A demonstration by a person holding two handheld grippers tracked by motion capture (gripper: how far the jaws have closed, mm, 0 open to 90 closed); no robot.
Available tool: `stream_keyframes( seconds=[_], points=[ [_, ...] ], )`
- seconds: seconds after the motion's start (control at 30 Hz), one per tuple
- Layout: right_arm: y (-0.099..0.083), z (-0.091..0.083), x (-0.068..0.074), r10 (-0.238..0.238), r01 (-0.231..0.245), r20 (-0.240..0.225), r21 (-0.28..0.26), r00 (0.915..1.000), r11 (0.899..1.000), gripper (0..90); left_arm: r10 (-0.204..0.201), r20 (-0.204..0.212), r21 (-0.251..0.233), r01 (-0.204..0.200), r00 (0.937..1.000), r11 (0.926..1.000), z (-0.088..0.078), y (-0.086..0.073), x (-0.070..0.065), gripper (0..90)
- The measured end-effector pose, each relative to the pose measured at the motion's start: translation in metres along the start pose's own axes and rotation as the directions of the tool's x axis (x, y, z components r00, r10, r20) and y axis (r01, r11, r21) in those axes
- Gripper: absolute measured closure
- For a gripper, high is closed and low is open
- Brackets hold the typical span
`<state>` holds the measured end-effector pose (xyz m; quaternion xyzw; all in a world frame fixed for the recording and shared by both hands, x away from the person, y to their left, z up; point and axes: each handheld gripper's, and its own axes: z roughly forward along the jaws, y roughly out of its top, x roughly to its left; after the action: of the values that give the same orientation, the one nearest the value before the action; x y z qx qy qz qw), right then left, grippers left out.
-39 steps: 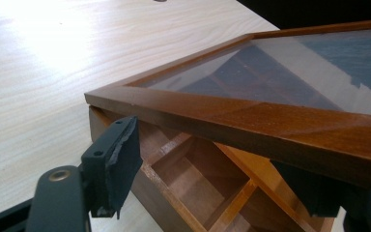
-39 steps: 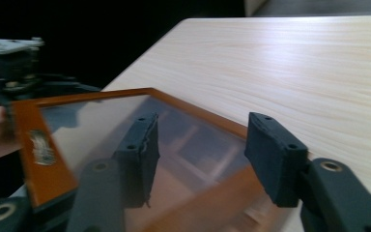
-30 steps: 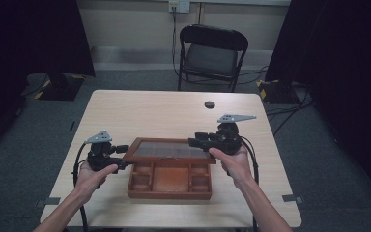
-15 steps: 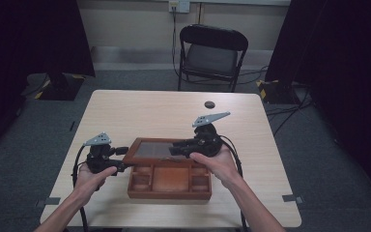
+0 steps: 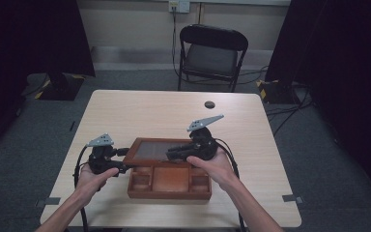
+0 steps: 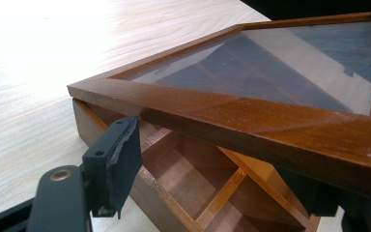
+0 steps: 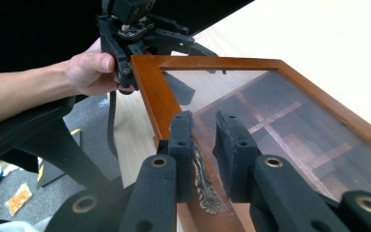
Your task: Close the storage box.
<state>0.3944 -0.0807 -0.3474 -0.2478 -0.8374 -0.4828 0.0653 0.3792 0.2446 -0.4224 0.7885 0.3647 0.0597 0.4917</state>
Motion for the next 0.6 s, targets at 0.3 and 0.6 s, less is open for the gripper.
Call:
stream_keyframes(
  seconds=[0.3, 0.6],
  points=[
    [-0.0028, 0.0048, 0.0008, 0.011, -0.01, -0.018, 0.026, 0.9998, 1.0, 79.0, -0.007, -0.001, -0.008, 0.007, 1.0, 0.9999, -0.0001, -0.0002, 0.0002, 26.7],
    [-0.0038, 0.0059, -0.0016, 0.004, -0.003, -0.026, 0.033, 0.9997, 0.999, 81.0, -0.014, -0.012, 0.003, 0.014, 0.9998, 0.9999, 0.0037, -0.0009, 0.0024, 27.6]
  ],
)
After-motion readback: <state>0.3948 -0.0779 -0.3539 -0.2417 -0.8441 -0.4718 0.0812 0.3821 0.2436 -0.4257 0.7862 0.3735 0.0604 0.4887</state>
